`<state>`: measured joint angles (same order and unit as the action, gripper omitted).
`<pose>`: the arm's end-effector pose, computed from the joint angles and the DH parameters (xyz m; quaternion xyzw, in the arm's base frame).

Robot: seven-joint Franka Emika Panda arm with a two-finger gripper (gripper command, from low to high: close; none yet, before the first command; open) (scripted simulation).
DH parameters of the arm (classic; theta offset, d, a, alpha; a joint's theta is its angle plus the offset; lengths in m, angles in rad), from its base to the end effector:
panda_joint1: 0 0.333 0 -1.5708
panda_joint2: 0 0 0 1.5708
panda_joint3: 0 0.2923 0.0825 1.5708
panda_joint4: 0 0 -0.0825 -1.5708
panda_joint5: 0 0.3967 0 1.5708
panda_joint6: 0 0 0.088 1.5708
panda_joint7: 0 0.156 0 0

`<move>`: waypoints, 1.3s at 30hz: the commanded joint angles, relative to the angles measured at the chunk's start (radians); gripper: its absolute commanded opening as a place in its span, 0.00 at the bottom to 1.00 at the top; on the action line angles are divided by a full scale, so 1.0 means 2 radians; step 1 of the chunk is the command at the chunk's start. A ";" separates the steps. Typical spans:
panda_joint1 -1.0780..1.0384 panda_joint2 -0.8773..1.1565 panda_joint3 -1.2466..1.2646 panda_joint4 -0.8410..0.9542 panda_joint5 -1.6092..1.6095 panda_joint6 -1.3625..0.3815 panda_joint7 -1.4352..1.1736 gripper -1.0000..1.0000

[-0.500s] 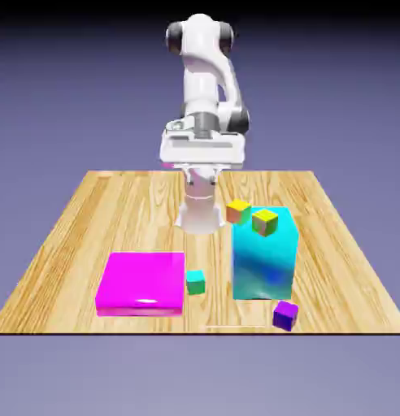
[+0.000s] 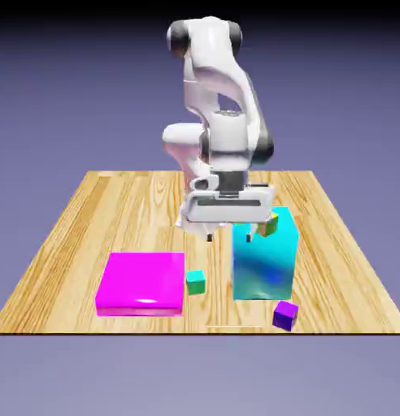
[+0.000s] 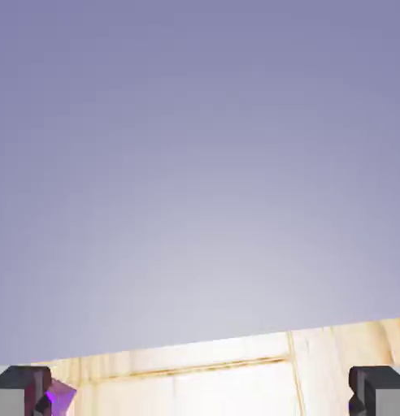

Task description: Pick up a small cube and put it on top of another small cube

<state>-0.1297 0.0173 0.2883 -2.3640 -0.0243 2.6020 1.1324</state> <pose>0.5340 0.0856 0.2607 -0.8827 0.4567 -0.0912 0.0626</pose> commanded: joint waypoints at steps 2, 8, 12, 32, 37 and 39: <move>-0.010 0.036 0.018 0.028 -0.002 -0.027 0.024 0.50; -0.037 0.145 0.071 0.110 -0.006 -0.107 0.097 0.50; -0.055 0.217 0.107 0.165 -0.009 -0.161 0.145 0.50; -0.086 0.383 0.187 0.288 -0.010 -0.289 0.235 0.00; -0.036 0.296 0.115 0.263 0.020 -0.346 0.174 0.00; -0.021 0.260 0.088 0.253 0.031 -0.369 0.154 0.00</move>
<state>-0.1709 0.5377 0.4649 -1.8573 0.0397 1.8655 1.4401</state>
